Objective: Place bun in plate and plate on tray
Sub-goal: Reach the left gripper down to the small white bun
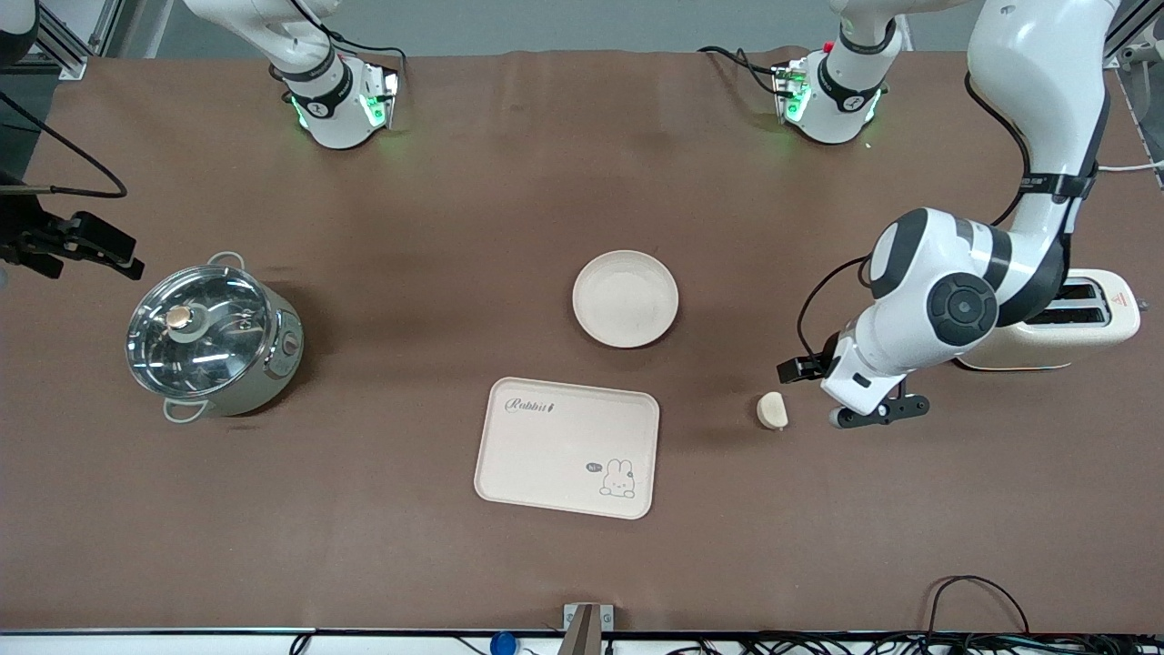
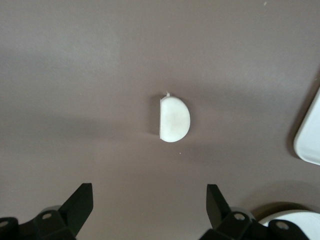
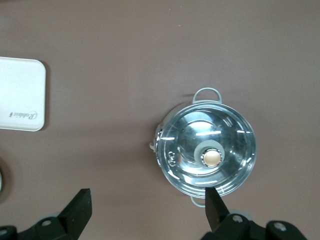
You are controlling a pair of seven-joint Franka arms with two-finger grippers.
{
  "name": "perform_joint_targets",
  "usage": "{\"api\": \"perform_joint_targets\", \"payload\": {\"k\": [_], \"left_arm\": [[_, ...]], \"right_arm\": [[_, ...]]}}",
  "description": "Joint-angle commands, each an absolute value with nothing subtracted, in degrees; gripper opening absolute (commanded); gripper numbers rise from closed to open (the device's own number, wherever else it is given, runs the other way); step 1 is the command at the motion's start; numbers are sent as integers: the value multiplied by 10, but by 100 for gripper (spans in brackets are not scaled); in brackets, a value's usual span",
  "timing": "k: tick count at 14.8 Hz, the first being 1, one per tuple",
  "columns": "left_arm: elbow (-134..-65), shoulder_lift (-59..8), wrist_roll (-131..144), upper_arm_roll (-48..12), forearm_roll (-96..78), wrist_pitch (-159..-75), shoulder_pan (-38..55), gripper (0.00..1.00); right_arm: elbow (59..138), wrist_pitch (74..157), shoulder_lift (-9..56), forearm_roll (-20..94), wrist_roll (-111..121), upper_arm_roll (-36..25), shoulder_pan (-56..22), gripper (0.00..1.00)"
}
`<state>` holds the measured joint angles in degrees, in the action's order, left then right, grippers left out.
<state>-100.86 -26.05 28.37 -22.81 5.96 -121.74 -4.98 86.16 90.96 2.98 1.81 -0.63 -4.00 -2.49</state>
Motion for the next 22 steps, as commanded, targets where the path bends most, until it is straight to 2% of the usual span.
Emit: {"api": "perform_joint_targets", "payload": {"k": [1, 2, 5, 7, 8, 9, 10, 11, 12, 14, 15, 17, 18, 19, 20, 22], "left_arm": [[-1058, -243, 290, -230, 72, -1263, -48, 100], [-1082, -242, 292, -229, 72, -1297, -43, 100], [-1128, -236, 301, -230, 103, -1356, -43, 100], [-1132, -237, 322, -230, 119, -1361, -38, 100], [-1136, -241, 328, -230, 125, -1372, -35, 100], [-1148, -243, 331, -230, 126, -1393, -34, 100], [-1157, -247, 332, -229, 126, -1415, -33, 100], [-1159, -257, 332, -229, 134, -1431, -35, 100], [-1155, -272, 334, -228, 155, -1448, -38, 100], [-1151, -304, 342, -223, 180, -1494, -39, 100], [-1142, -317, 342, -222, 191, -1503, -40, 100], [-1112, -347, 343, -214, 217, -1504, -42, 100], [-1101, -353, 342, -214, 218, -1504, -42, 100], [-1093, -356, 338, -214, 218, -1504, -45, 100], [-1083, -364, 337, -214, 219, -1504, -47, 100], [-1053, -394, 338, -214, 228, -1504, -47, 100]], "right_arm": [[864, 906, 29, 43, -5, -39, -18, 98], [862, 906, 28, 43, -4, -39, -18, 81], [860, 906, 28, 34, -1, -39, -21, 44], [859, 906, 28, 23, -1, -39, -24, 31], [859, 906, 28, 19, -2, -38, -26, 29], [859, 906, 28, 19, -2, -37, -26, 35], [859, 907, 28, 19, -1, -36, -27, 58], [859, 908, 28, 20, -2, -36, -28, 91], [858, 908, 28, 20, -1, -36, -27, 100], [859, 907, 28, 20, -1, -36, -26, 100], [859, 908, 28, 20, 0, -36, -25, 89], [858, 908, 28, 21, 11, -36, -27, 32], [858, 907, 28, 21, 7, -36, -27, 20], [858, 907, 28, 21, 7, -36, -27, 22], [858, 907, 28, 21, 8, -36, -27, 44], [859, 906, 28, 21, 6, -36, -28, 100]]}}
